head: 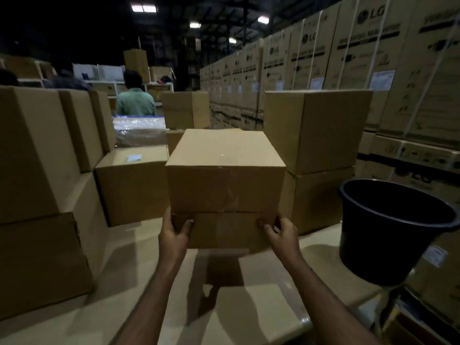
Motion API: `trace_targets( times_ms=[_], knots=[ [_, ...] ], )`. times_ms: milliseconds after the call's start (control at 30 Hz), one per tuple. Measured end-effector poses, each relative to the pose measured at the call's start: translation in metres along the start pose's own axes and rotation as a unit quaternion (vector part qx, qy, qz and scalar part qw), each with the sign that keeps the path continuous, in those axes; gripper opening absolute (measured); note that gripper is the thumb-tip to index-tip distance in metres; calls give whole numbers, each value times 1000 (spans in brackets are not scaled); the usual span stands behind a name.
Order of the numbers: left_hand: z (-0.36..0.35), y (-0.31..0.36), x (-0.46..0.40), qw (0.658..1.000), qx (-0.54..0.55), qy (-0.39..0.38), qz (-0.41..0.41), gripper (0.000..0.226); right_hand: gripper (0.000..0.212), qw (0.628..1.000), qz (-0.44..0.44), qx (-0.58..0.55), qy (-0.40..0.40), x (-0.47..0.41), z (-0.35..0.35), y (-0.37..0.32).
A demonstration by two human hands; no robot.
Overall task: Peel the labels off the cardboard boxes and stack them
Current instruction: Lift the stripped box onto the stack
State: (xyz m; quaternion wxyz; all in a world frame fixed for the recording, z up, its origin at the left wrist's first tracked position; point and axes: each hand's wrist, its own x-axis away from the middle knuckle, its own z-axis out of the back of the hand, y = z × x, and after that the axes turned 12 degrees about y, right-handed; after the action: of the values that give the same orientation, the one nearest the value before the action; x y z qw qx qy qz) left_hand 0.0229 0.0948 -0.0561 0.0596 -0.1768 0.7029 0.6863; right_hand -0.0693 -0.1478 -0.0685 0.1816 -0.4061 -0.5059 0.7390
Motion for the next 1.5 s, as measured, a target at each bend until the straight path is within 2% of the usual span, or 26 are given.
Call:
trace_targets(
  times_ms=[167,267,367,500,667,833,1000,1167,1400,1500],
  knots=[
    [7,70,-58,994,52,12,-92,63,42,996,45,-71,-3,-59,-22,-88],
    [7,119,-85,989,95,-5,-116,60,42,991,97,-87,5,-91,-25,-147],
    [2,168,-112,980,132,-20,-147,73,46,984,163,-65,41,-126,-20,-203],
    [-21,238,-132,968,167,-62,-174,72,46,975,200,-69,71,-174,2,-267],
    [-85,315,-152,958,162,-110,-209,90,49,969,202,-89,109,-236,54,-307],
    [-164,353,-154,944,193,-172,-204,92,46,971,175,-71,145,-288,108,-309],
    [-239,359,-145,944,175,-194,-204,72,46,971,163,-39,169,-336,154,-281],
    [-311,334,-148,950,163,-222,-146,81,44,975,133,-32,177,-376,183,-242],
    [-365,294,-149,946,152,-225,-178,78,50,976,115,-42,179,-410,203,-198],
    [-377,273,-150,947,158,-188,-208,73,57,971,125,-42,200,-413,200,-184]
  ],
)
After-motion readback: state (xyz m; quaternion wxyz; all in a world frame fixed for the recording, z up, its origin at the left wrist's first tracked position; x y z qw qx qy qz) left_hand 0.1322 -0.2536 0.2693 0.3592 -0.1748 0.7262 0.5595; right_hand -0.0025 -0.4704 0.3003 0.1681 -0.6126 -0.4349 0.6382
